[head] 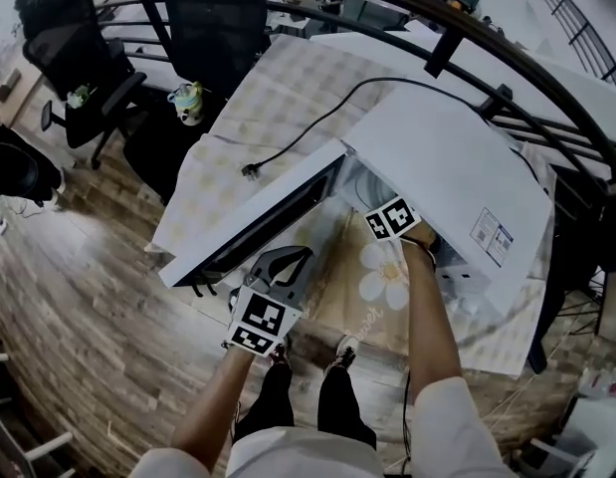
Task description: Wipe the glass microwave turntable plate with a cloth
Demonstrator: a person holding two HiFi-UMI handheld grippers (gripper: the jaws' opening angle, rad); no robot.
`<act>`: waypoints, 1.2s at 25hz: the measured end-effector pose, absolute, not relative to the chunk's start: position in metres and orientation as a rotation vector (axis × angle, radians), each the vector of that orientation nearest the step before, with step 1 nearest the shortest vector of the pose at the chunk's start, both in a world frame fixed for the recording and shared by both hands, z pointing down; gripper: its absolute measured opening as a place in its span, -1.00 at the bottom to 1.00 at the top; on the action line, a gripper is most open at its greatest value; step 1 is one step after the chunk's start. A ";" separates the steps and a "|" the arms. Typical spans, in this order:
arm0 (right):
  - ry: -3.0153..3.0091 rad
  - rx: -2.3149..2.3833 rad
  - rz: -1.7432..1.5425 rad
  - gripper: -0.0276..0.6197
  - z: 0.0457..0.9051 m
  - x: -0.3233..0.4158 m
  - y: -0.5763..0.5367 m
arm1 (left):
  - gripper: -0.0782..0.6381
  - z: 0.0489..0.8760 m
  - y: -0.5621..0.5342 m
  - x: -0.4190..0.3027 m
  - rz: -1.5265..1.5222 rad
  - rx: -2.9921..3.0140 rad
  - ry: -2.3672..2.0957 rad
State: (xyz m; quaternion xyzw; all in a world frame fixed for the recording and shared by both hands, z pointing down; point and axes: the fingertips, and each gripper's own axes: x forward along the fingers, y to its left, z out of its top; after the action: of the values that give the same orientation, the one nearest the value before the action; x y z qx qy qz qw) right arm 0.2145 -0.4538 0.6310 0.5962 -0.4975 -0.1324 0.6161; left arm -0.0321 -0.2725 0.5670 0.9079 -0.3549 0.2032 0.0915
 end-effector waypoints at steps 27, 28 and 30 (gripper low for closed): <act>-1.405 1.034 -0.397 -0.55 0.638 0.109 -0.317 | -0.72 0.532 -0.240 -0.034 0.595 2.781 -0.986; -1.412 1.047 -0.382 -0.55 0.632 0.110 -0.307 | -0.72 0.525 -0.238 -0.031 0.592 2.795 -0.977; -1.426 1.092 -0.343 -0.55 0.615 0.114 -0.287 | -0.72 0.510 -0.236 -0.026 0.585 2.824 -0.965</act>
State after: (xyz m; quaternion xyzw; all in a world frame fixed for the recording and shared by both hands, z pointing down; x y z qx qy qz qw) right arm 0.1138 -0.2871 0.6146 0.4731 -0.6176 -0.1488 0.6104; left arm -0.0263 -0.2356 0.5100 0.9273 -0.3171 0.1923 0.0503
